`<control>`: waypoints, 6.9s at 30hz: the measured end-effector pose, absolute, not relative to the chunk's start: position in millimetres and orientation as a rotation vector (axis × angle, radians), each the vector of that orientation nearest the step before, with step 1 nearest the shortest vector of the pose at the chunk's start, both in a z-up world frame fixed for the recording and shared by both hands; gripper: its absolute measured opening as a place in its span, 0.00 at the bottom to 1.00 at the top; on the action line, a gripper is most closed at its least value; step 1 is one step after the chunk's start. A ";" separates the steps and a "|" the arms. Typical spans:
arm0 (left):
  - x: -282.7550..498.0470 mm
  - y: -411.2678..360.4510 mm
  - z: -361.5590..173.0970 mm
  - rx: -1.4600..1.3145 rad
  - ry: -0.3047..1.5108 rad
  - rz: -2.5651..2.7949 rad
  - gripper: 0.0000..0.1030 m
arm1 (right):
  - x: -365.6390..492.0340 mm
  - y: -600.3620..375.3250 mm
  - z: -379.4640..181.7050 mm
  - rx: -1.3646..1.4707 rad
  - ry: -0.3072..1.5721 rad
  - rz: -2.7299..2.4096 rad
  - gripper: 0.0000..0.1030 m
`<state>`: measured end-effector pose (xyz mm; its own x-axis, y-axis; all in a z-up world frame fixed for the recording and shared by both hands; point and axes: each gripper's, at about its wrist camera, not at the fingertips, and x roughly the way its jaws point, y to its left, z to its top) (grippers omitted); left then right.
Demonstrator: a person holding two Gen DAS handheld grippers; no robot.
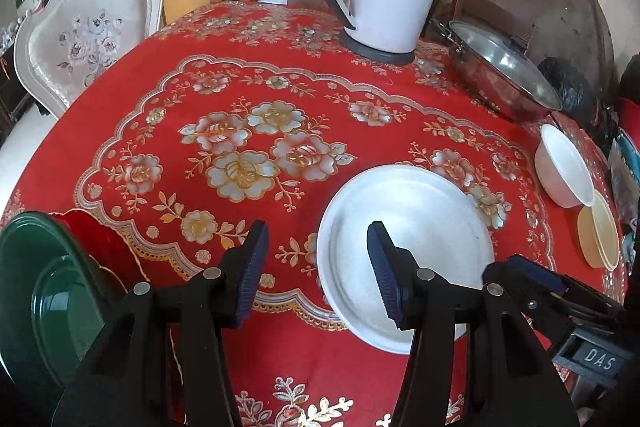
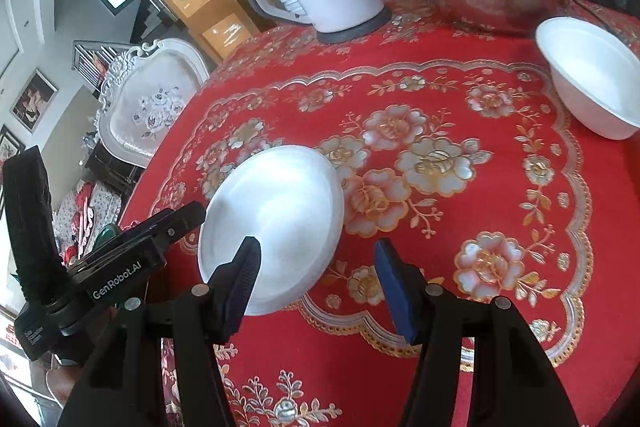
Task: Organize plates and bowls
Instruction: 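Move the left tool to the rim of the white plate, then close the left tool on the white plate's rim, then carry the white plate with the left tool and lower it into the green bowl, then open the left tool to release the white plate, then move the left tool to the white foam plate beside the cream bowl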
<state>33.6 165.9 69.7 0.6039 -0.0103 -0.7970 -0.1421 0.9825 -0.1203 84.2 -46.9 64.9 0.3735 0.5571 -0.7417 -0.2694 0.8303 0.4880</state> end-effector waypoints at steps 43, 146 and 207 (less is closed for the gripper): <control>56.9 144.4 25.1 -0.095 1.030 0.060 0.23 | 96.9 -24.2 48.9 0.200 1.052 0.554 0.23; -122.7 332.6 81.0 -0.196 0.802 0.426 0.38 | -27.7 203.6 92.5 -0.305 0.932 0.842 0.27; 137.6 -61.5 85.1 -0.038 0.978 -0.173 0.49 | 122.3 -241.7 112.4 0.282 0.839 0.183 0.42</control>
